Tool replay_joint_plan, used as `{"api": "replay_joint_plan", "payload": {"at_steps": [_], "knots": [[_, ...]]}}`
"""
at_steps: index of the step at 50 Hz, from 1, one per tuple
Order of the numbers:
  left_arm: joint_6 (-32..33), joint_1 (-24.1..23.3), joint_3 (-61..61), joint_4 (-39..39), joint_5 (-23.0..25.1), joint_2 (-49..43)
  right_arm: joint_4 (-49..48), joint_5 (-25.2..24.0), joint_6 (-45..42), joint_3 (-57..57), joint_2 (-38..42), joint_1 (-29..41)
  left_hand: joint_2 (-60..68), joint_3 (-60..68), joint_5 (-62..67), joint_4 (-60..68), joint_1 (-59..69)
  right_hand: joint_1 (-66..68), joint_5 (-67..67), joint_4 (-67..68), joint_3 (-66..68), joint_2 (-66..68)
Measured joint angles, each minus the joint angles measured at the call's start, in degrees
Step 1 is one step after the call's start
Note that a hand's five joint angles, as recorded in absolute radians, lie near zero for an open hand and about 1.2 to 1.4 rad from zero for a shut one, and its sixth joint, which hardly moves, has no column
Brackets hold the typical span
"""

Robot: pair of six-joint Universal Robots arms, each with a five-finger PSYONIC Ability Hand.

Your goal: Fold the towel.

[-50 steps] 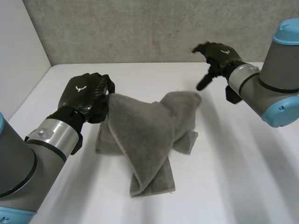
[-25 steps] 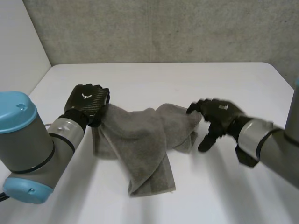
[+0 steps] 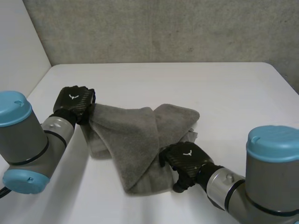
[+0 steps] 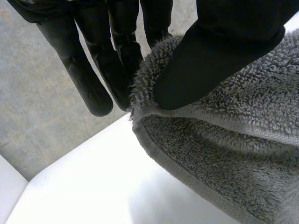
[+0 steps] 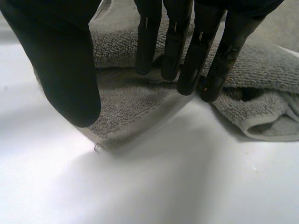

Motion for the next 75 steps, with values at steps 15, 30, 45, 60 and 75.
{"api": "replay_joint_plan", "payload": {"at_steps": [15, 30, 45, 60, 75], "knots": [[0.0, -0.1, -0.2, 0.0, 0.1, -0.3, -7.3, 0.0, -4.1, 0.5, 5.8, 1.5, 0.0, 0.0, 0.0, 0.0, 0.0, 0.0, 0.2, 0.0, 0.0, 0.0], [0.0, -0.4, -0.3, 0.0, 0.1, -0.4, -9.6, 0.3, -5.9, -0.2, 8.9, 2.0, 0.0, 0.0, 0.0, 0.0, -0.1, 4.2, 3.8, 4.6, 4.8, 5.2], [0.0, -0.5, -0.7, 0.0, 0.2, -0.4, -12.2, 0.6, -6.7, -3.3, 11.7, 2.7, 0.0, 0.0, 0.0, 0.0, -0.1, 12.6, 7.1, 15.2, 15.1, 15.2], [0.0, -0.5, -0.9, 0.0, 0.2, -0.4, -12.1, 1.0, -6.3, -8.7, 13.4, 4.0, 0.0, 0.0, 0.0, 0.0, -0.1, 22.8, 27.1, 28.4, 27.8, 28.3], [0.2, -0.3, -0.7, -1.0, 0.0, 0.8, -5.9, 4.6, -5.8, -11.5, -0.5, -0.2, 0.0, 0.0, 0.0, 0.0, -0.1, 22.9, 29.1, 31.2, 30.6, 30.6]]}}
